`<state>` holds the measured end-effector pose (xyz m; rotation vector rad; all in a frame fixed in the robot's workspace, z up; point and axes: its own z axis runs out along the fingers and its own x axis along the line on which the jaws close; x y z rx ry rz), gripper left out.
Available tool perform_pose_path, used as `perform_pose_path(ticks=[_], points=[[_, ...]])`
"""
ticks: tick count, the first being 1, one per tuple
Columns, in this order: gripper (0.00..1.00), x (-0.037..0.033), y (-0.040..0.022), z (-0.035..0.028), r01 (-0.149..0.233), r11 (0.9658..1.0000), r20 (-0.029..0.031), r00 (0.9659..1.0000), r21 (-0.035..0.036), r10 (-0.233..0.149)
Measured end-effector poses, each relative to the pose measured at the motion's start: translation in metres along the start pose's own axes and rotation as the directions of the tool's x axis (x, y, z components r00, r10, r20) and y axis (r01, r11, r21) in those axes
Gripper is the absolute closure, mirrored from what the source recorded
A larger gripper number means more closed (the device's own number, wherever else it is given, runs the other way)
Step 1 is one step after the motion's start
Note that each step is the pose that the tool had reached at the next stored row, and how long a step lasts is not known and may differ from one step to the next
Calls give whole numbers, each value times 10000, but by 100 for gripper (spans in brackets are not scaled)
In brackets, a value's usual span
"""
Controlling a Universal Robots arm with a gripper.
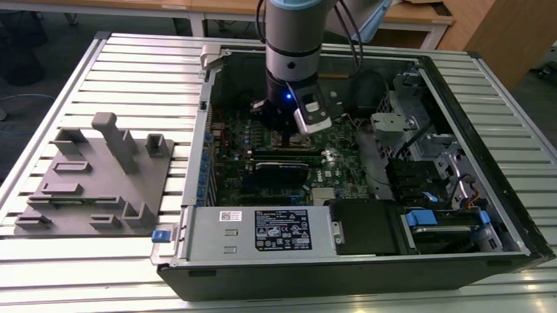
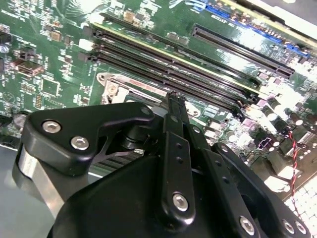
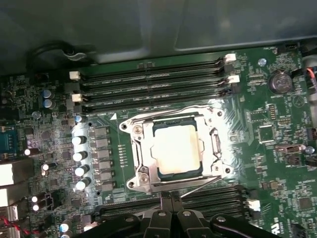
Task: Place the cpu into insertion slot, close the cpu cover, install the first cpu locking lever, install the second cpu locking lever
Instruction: 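Install the second cpu locking lever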
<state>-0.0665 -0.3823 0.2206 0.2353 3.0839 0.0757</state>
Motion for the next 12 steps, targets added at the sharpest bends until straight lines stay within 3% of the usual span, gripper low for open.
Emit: perform_pose_path(ticks=[4,12], points=[[89,38,-7,18,0,10000,0,10000,0,0],[89,44,-12,37,0,10000,-1,10000,-3,0]])
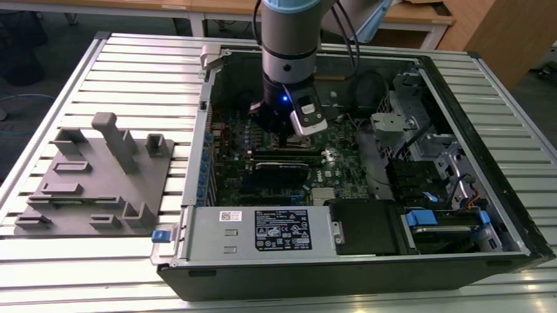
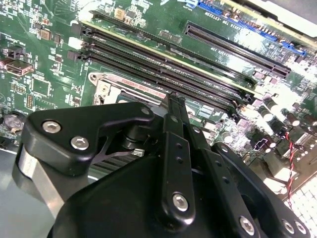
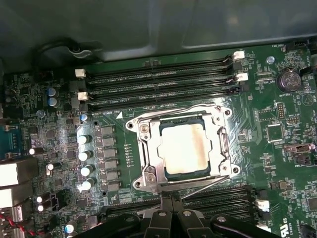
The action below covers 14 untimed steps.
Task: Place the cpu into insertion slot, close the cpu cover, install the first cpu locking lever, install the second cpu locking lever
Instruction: 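Install the second cpu locking lever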
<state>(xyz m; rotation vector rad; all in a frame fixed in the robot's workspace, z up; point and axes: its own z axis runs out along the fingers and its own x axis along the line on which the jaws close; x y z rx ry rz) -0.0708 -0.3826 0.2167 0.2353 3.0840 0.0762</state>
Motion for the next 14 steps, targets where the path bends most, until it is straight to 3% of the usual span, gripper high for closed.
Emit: perform_pose_path(ticks=[14], points=[[89,22,-14,37,0,10000,-2,10000,-8,0]])
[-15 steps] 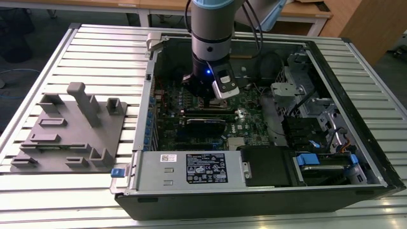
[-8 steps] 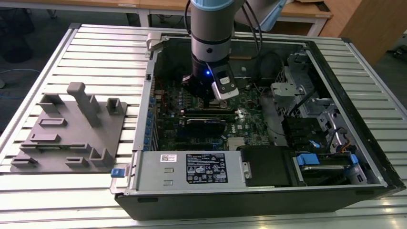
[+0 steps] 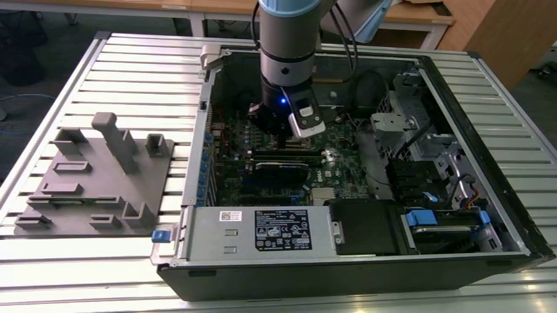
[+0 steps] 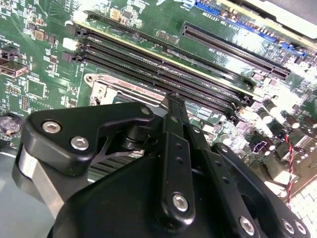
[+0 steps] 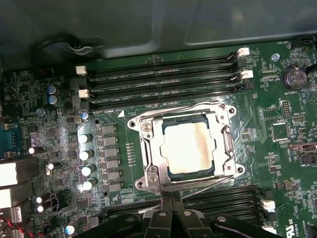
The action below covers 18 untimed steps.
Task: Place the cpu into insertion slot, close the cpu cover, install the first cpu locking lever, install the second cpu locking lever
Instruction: 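Install the second cpu locking lever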
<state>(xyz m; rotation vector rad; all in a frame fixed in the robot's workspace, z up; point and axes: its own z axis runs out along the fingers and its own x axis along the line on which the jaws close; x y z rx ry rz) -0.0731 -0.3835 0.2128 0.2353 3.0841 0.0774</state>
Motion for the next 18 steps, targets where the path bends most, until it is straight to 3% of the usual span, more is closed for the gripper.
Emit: perform_pose_path(ticks=[15,18], points=[[89,57,-19,44,-1,10000,-1,10000,-12,1],[89,65,-21,46,-5,10000,-13,10000,-98,5]])
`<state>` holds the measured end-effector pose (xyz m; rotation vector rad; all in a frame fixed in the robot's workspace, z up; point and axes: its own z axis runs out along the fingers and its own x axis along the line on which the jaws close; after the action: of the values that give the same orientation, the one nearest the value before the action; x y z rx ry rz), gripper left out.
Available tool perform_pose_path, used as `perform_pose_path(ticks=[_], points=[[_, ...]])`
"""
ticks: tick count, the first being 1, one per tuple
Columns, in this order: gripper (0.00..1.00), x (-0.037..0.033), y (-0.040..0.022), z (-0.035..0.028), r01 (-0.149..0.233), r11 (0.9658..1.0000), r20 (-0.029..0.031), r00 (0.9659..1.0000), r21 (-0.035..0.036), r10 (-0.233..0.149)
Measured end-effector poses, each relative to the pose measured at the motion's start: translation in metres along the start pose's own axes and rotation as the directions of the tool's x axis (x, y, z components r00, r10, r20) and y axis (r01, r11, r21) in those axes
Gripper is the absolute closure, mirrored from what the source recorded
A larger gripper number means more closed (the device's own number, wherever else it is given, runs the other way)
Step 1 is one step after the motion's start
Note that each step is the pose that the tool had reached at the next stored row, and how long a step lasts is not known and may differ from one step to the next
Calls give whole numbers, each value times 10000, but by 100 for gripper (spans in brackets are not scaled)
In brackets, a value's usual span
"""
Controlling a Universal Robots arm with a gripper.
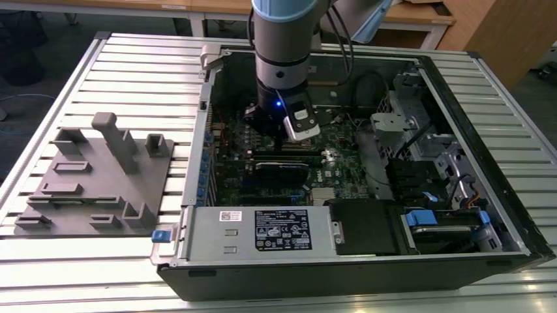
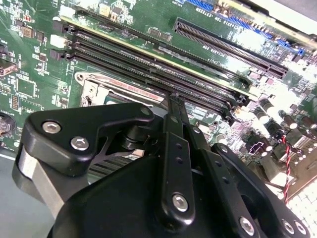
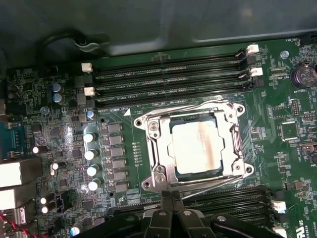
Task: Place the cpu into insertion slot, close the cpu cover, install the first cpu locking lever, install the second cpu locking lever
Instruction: 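Install the second cpu locking lever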
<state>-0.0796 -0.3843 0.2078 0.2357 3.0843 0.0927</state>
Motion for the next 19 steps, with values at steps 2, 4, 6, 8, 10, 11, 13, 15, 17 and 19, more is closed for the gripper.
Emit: perform_pose_path(ticks=[2,4,6,8,10,11,13,15,17,19], points=[[89,1,0,0,-3,10000,-4,10000,-23,3],[89,3,-2,0,-3,10000,-7,10000,-45,3],[89,7,-4,2,-4,10000,-12,10000,-78,4],[89,12,-8,4,-7,9999,-19,10000,-121,6],[89,20,-13,8,-11,9998,-27,10000,-176,10],[89,24,-15,10,-12,9998,-31,10000,-202,12],[89,29,-18,15,-13,9997,-35,10000,-231,12],[89,30,-19,17,-13,9997,-36,10000,-232,12],[89,31,-19,23,-13,9997,-35,10000,-236,12],[89,32,-21,27,-16,9997,-39,10000,-257,15]])
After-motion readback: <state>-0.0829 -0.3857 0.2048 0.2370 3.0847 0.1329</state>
